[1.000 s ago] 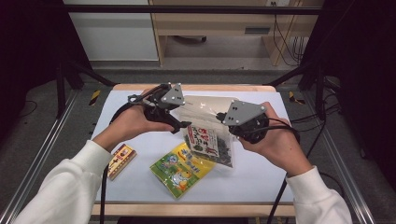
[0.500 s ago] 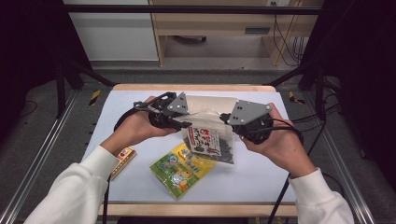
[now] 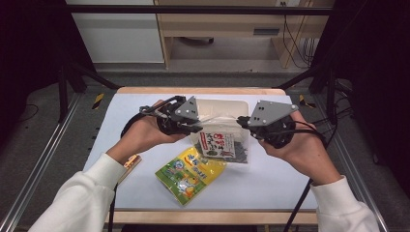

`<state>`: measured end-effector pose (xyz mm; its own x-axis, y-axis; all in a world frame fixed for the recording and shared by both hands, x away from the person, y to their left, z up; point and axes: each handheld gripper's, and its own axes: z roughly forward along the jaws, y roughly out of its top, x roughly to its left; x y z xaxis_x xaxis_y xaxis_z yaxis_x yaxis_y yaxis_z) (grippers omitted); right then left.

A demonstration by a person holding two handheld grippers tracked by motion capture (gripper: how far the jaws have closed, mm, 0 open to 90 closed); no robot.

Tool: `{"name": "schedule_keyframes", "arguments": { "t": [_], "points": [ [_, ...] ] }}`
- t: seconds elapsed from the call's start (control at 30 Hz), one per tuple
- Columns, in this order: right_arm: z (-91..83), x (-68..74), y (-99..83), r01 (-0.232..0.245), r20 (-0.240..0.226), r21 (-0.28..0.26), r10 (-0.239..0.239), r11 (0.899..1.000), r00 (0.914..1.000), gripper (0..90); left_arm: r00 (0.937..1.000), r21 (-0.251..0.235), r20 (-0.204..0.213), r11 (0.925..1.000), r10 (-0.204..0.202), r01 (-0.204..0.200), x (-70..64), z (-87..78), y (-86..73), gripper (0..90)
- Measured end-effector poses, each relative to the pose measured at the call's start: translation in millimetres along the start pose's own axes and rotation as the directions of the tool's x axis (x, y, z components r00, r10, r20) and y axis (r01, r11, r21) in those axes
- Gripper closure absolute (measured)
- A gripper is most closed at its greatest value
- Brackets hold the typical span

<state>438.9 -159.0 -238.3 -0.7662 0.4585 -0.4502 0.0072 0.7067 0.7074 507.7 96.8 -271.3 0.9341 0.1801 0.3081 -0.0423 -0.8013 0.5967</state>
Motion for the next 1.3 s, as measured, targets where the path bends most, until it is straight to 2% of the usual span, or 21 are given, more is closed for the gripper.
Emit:
{"name": "schedule_keyframes", "arguments": {
  "t": [0.17,0.2,0.3,0.37,0.4,0.43,0.5,0.63,0.77,0.93,1.13,1.3],
  "points": [
    [-2.8,-2.9,-0.3,-0.01,-0.014,0.022,0.01,1.0,0.9999,81.4,0.9996,0.023,0.017,0.9995,0.02,-0.021,-2.9,-1.5,5.3,79.2],
    [-3.3,-3.6,0.1,-0.016,-0.015,0.03,0.016,0.999,0.9998,79.3,0.9998,0.015,0.02,0.9998,0.009,-0.01,-3.7,-0.6,5.9,79.3],
    [-3.8,-6.3,2.4,-0.027,-0.015,0.038,0.028,0.999,0.9995,69.7,0.9996,0.016,0.026,0.9997,0.015,-0.015,-4.0,-0.1,8.1,79.6],
    [-3.9,-7.3,5.2,-0.018,-0.017,0.046,0.019,0.999,0.9997,65.9,0.9994,0.015,0.026,0.9996,0.022,-0.022,-4.4,0.4,9.7,79.7],
    [-4.0,-8.1,7.1,-0.018,-0.018,0.052,0.019,0.999,0.9997,63.3,0.9995,0.005,0.027,0.9999,0.014,-0.014,-5.5,1.3,10.4,79.7],
    [-4.2,-9.0,9.5,-0.02,-0.016,0.061,0.021,0.998,0.9996,61.1,0.9992,0.016,0.031,0.9996,0.025,-0.025,-5.7,0.7,11.7,79.7],
    [-4.5,-11.1,14.5,-0.022,-0.021,0.079,0.024,0.997,0.9995,53.1,0.9991,0.015,0.034,0.9995,0.026,-0.027,-8.3,1.0,13.6,79.6],
    [-1.3,-15.1,24.1,-0.005,-0.039,0.143,0.011,0.99,0.9992,42.2,0.9989,0.026,0.034,0.9991,0.032,-0.033,-9.9,1.6,16.8,79.5],
    [5.0,-17.7,28.5,0.012,-0.098,0.187,0.007,0.982,0.9951,36.5,0.9985,0.023,0.034,0.9988,0.043,-0.044,-11.4,2.5,17.9,79.4],
    [11.9,-16.9,27.4,0.014,-0.128,0.205,0.012,0.979,0.9917,37.2,0.9981,0.024,0.043,0.9988,0.043,-0.044,-11.7,1.6,18.4,79.3],
    [19.8,-13.1,26.7,0.043,-0.169,0.239,-0.002,0.97,0.9856,46.9,0.9981,0.022,0.044,0.9988,0.043,-0.044,-12.3,1.8,19.7,79.1],
    [26.9,-8.1,26.9,0.066,-0.181,0.269,-0.017,0.961,0.9834,54.8,0.9977,0.024,0.052,0.9987,0.043,-0.045,-13.2,2.0,20.8,78.9]
  ]
}}
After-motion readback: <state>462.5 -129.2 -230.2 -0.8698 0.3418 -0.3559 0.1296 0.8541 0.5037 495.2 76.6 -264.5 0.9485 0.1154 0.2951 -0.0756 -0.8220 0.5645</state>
